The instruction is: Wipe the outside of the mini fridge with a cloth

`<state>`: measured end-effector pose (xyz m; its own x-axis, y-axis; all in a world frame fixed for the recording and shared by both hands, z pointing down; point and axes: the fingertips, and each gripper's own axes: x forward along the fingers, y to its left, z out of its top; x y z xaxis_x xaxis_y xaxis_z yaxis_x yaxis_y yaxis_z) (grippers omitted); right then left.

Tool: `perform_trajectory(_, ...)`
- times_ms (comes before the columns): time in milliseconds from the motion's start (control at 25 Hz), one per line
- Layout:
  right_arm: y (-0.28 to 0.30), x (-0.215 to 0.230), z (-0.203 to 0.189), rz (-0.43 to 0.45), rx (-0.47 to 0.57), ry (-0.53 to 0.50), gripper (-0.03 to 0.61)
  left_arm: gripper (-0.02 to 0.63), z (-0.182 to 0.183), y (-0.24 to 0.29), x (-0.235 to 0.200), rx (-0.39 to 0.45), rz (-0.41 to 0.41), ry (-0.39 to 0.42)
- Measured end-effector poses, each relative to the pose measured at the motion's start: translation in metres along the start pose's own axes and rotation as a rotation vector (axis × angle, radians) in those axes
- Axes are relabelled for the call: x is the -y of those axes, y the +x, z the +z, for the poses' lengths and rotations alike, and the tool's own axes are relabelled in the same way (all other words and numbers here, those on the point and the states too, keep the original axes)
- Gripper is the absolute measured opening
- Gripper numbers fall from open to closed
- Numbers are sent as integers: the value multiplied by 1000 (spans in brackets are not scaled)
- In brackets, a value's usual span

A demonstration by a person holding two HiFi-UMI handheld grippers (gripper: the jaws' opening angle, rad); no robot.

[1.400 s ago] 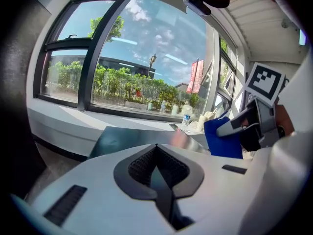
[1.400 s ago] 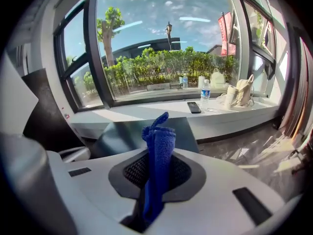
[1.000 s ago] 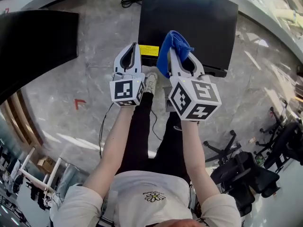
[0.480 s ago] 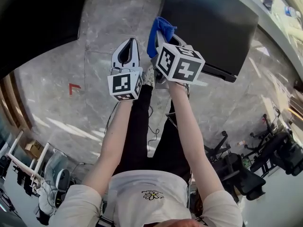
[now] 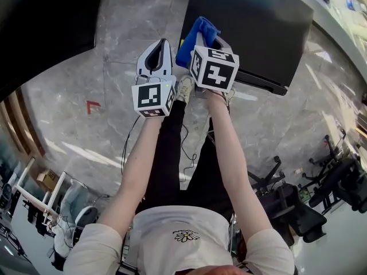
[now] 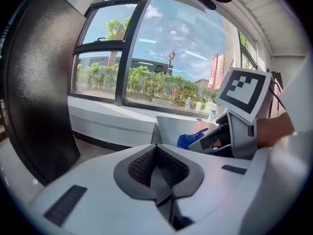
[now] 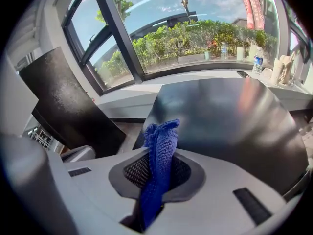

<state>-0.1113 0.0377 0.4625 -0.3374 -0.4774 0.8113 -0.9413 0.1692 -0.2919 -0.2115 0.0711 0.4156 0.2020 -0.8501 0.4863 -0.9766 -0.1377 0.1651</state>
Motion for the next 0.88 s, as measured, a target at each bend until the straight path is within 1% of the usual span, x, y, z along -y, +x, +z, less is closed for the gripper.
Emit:
perform_trajectory(80, -5, 15, 0, -10, 5, 7, 62, 5, 1, 2, 10, 0, -8, 5)
perform_trajectory(240, -17, 45, -1, -24, 20, -9, 63, 5, -4, 7, 34, -7, -22, 11)
perform_trajectory(440, -36, 92, -8, -36, 36, 36, 63, 5, -18, 12, 80, -29, -57, 22)
perform_trajectory(680, -65, 161, -14, -111, 64, 53, 63, 5, -30, 21, 138, -57, -120, 57)
perform_trajectory(880, -97, 236, -16, -207, 84, 70, 63, 5, -25, 34, 191, -54, -171, 91)
